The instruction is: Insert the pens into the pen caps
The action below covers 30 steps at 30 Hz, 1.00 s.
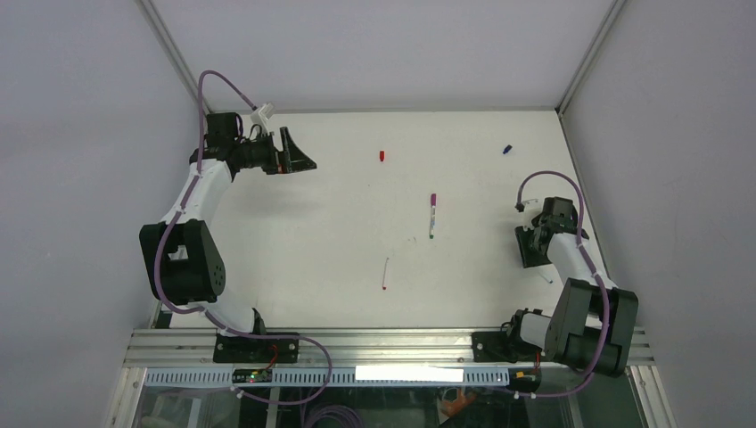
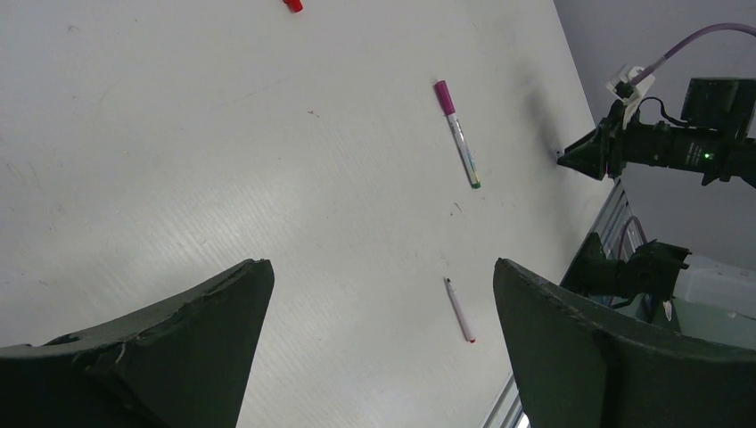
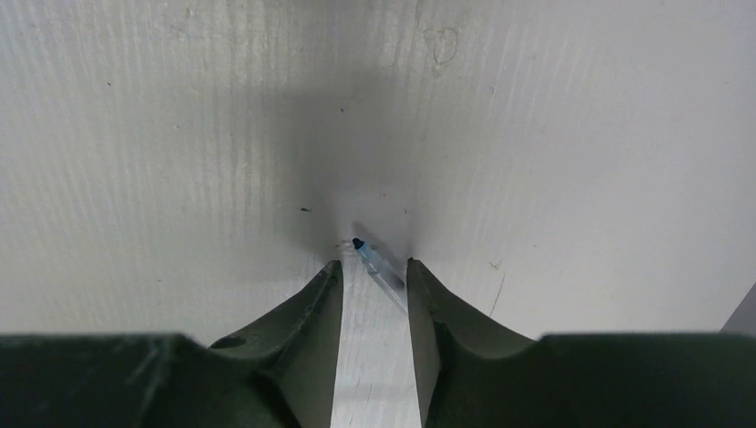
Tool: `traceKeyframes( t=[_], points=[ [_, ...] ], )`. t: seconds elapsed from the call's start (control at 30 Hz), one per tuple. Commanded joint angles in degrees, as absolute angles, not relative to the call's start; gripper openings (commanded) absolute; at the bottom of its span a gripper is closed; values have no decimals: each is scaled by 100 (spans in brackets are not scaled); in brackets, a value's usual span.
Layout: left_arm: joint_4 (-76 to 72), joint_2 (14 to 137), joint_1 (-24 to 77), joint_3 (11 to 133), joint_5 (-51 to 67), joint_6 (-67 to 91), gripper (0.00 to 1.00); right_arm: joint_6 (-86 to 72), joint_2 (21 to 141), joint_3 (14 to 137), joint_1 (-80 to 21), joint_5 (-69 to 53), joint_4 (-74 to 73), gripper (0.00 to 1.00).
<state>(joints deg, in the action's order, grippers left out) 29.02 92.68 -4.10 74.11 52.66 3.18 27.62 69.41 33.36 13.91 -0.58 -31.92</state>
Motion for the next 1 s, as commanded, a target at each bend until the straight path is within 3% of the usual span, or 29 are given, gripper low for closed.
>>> traceKeyframes(
  t=[0.0,0.27,0.43,0.63,0.8,0.97],
  points=[
    [2683,9270,-479,7427,5437,328,99,2882,7159,3189,1450,-200,-3633,34],
    [2679,9272,-475,7429,5456,334,99,2885,7160,3183,1442,-188,-3604,24],
    [2680,9264,-482,7429,5467,341,99,2845,6987,3043,1441,-35,-3475,35],
    [2665,9264,-483,7427,5490,346,99,2845,6966,3034,1424,-35,-3491,38],
    [2665,9262,-483,7435,5495,349,99,2865,7090,3179,1391,-209,-3735,26],
    [2659,9246,-483,7427,5494,347,99,2801,7040,3200,1380,-210,-3881,26]
  ],
)
